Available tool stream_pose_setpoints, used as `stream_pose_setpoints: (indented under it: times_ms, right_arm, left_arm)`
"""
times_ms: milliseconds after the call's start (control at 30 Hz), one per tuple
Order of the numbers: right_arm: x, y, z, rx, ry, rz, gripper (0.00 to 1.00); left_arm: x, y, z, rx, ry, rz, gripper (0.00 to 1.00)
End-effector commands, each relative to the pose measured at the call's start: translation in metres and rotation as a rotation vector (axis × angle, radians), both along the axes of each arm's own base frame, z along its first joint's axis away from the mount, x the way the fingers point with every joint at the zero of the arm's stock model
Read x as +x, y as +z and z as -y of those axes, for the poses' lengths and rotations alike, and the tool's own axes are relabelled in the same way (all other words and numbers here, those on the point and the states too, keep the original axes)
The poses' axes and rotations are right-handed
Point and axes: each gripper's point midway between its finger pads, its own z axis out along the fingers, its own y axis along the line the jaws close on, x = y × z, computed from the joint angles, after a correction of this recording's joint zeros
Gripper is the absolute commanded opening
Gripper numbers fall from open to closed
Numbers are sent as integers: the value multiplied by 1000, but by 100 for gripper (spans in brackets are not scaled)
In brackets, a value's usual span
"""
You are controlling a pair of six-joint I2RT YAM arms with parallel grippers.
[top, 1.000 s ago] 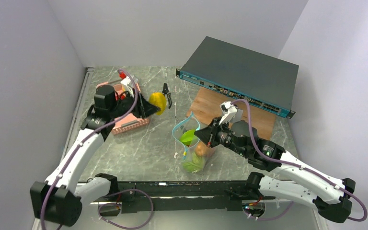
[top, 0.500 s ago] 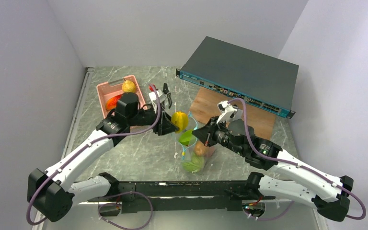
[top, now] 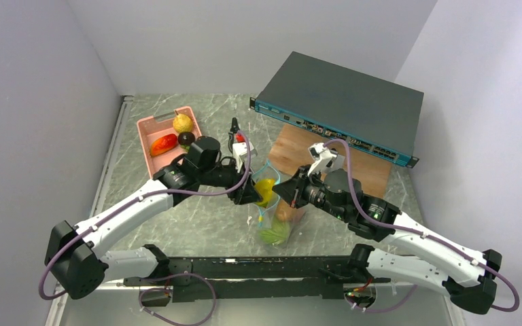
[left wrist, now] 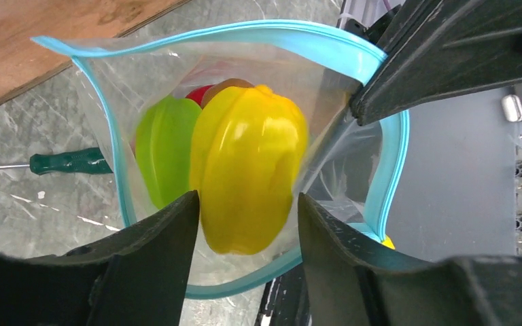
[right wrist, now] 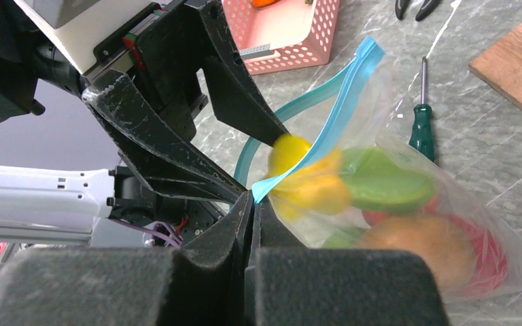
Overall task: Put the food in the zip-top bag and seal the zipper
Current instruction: Place the fake fruit in the zipper food storage bag.
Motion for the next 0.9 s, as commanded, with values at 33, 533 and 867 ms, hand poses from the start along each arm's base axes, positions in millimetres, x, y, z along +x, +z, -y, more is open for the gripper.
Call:
stream_pose_setpoints:
  times_ms: [33,533,867]
  right_arm:
    - [-1,30,0,92,3,55,0]
    - [-3,24,5,88,-6,47,0]
    - [-5,22,10,103,-13,55,0]
  left_arm:
    - [4,12,5,4,-16,63,64]
    - [-2,20,-1,9,-43,138,78]
    - [38,44,-43,34,283,333,80]
